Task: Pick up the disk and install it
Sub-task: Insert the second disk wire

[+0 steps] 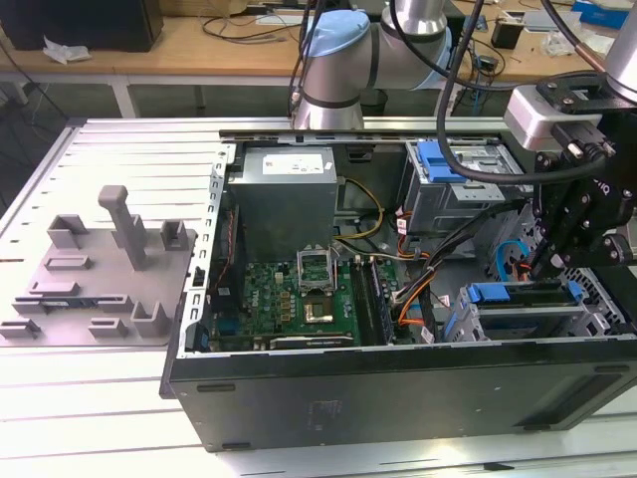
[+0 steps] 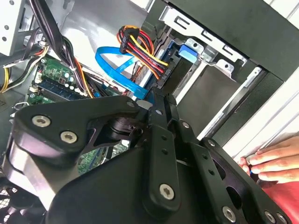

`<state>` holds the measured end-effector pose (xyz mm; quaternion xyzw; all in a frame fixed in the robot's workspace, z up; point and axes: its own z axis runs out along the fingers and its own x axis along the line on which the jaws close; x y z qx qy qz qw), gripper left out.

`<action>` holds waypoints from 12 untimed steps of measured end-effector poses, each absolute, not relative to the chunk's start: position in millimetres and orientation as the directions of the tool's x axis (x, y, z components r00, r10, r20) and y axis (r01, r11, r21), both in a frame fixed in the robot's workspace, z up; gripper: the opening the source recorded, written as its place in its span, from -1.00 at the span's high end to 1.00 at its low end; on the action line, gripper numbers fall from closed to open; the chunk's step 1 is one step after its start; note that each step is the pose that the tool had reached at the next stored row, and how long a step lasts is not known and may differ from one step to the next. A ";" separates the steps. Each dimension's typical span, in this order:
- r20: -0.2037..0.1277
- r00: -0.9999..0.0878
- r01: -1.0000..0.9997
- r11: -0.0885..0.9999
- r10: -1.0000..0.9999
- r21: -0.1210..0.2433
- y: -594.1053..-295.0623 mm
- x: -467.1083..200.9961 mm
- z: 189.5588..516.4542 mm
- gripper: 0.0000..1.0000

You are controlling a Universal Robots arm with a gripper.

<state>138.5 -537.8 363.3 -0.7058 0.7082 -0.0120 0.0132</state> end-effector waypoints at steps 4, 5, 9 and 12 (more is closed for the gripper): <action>-0.012 -0.003 -0.999 0.004 -1.000 -0.036 -537.8 138.5 363.4 0.68; -0.013 -0.003 -0.999 0.004 -1.000 -0.036 -537.8 138.5 363.3 0.68; -0.018 -0.003 -0.999 0.004 -1.000 -0.037 -537.9 138.5 363.0 0.68; -0.019 -0.003 -0.999 0.004 -1.000 -0.037 -537.9 138.5 362.5 0.68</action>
